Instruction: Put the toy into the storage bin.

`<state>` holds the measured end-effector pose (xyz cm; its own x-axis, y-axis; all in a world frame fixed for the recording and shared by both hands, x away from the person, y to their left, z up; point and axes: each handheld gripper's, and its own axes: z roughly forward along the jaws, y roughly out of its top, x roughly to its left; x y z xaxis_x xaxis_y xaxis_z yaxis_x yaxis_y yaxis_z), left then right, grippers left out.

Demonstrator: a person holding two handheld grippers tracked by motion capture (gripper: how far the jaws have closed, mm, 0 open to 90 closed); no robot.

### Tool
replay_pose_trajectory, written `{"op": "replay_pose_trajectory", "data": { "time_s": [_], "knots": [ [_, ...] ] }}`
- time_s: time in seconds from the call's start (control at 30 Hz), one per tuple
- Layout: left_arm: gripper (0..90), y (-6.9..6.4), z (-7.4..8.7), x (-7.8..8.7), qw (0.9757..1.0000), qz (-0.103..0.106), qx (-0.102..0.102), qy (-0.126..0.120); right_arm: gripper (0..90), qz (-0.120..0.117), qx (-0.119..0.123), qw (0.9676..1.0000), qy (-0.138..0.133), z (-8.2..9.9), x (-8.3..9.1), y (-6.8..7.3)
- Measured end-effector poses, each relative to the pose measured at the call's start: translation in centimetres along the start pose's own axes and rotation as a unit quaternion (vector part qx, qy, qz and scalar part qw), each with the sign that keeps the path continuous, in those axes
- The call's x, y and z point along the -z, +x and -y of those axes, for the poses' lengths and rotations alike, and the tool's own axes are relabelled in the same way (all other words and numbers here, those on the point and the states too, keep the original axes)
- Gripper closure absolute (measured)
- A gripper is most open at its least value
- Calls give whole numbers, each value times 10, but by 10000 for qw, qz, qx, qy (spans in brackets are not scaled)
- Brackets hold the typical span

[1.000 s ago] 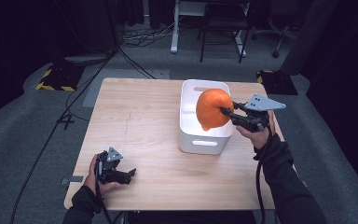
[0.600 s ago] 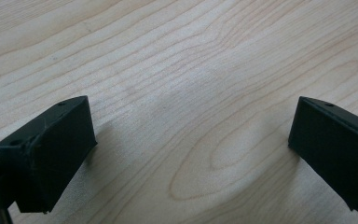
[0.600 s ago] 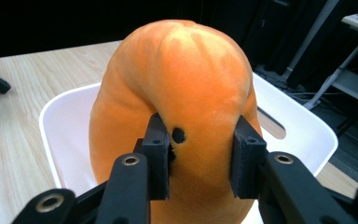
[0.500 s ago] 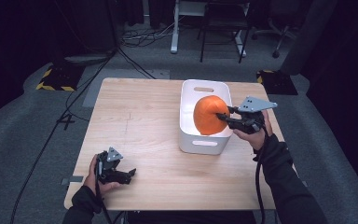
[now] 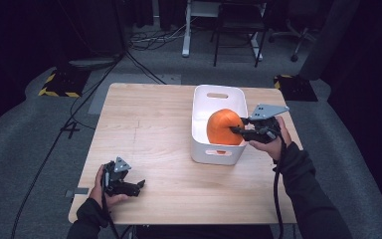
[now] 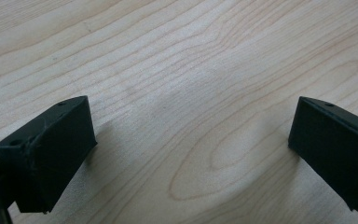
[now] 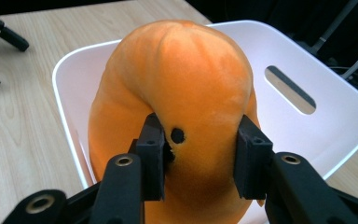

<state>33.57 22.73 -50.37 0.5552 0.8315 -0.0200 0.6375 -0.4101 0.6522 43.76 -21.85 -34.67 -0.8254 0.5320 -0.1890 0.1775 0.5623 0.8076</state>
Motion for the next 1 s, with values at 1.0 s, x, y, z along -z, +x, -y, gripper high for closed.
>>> {"op": "replay_pose_trajectory", "data": {
  "time_s": [1.0],
  "knots": [
    [4, 0, 0, 0, 10000, 14, -3, 4, 535, -231, 90, 9971, 721, -1, -18, 2]
  ]
}}
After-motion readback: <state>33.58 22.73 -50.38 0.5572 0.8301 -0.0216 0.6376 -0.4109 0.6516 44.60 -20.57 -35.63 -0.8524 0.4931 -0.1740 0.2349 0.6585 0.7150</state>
